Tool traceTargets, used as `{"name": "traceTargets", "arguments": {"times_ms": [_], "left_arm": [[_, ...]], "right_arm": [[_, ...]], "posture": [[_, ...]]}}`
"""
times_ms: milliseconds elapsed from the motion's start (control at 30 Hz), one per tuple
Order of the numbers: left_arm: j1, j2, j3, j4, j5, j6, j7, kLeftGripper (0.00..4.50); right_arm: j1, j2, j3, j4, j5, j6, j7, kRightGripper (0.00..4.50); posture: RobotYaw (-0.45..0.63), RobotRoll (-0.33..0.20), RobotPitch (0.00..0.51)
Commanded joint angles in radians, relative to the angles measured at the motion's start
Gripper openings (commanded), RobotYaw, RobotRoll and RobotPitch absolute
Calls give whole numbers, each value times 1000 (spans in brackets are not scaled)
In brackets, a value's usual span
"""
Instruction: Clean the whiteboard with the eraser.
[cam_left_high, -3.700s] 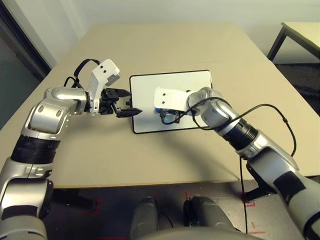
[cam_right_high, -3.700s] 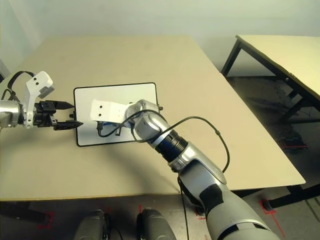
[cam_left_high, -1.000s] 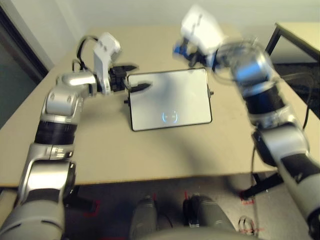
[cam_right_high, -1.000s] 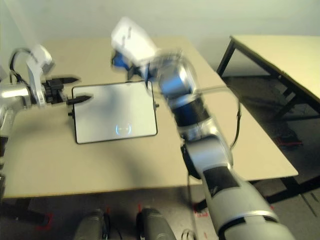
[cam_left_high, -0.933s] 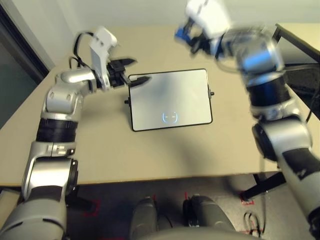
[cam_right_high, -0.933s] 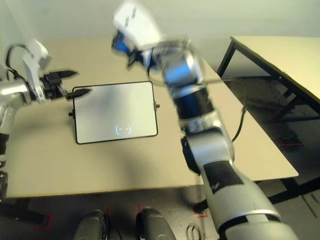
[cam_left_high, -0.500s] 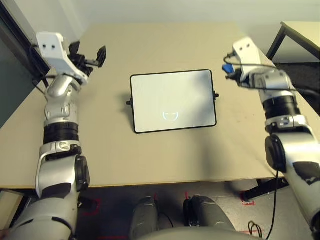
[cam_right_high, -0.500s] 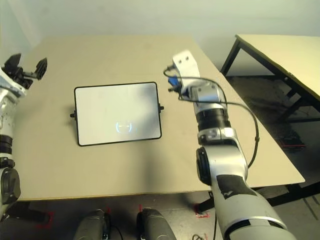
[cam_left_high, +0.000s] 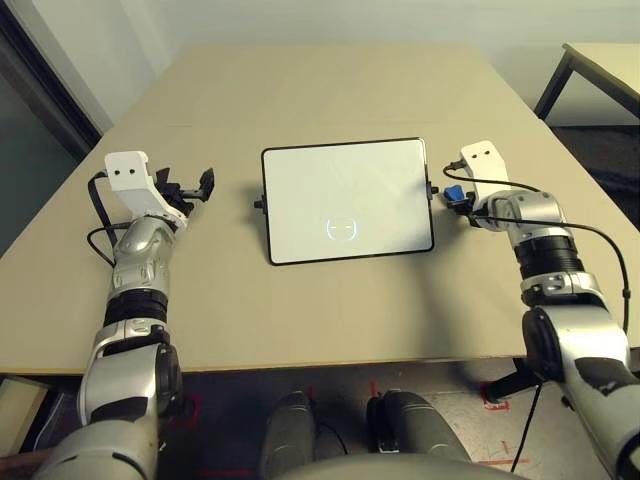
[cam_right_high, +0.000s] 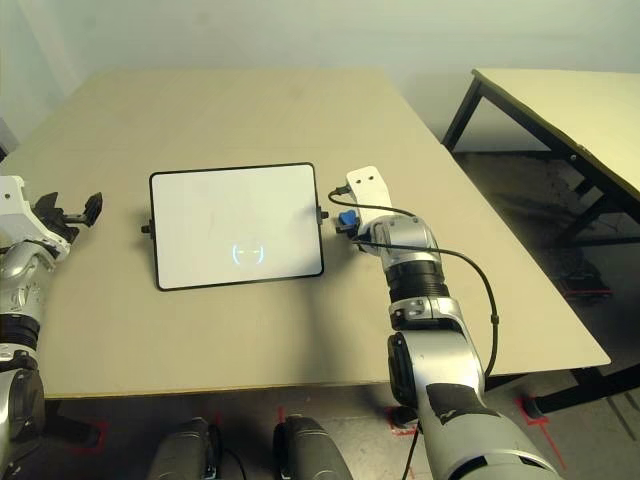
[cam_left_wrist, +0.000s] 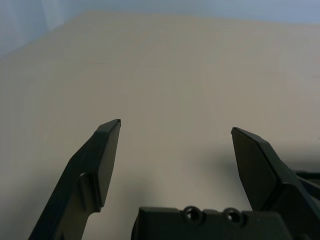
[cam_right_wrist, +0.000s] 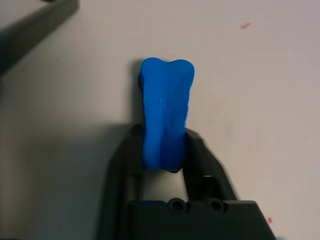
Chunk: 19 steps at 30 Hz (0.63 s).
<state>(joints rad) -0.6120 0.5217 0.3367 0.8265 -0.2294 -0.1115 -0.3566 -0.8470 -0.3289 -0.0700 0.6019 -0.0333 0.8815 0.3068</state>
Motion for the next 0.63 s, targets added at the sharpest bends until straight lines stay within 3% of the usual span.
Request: {"name": "traceTargets", "arguments": {"times_ms": [33, 200, 500, 633], "left_arm": [[-10, -14, -5, -24, -7, -4, -7, 4500], [-36, -14, 0, -32, -4, -33, 2, 4500], [-24, -25, 21, 36, 3, -134, 85, 4500], [-12, -40, 34, 99, -6, -141, 124, 4500]], "right_arm": [[-6, -5, -73, -39, 63, -118, -5, 2899], [-15, -56, -188, 21, 113, -428, -59, 4490], [11, -159, -226, 459, 106, -972, -70, 4490], [39, -176, -226, 592, 108, -1057, -56, 4490]], "posture": [[-18, 0, 63], [-21, 0, 73], [-35, 0, 76], [-48, 0, 68]]}}
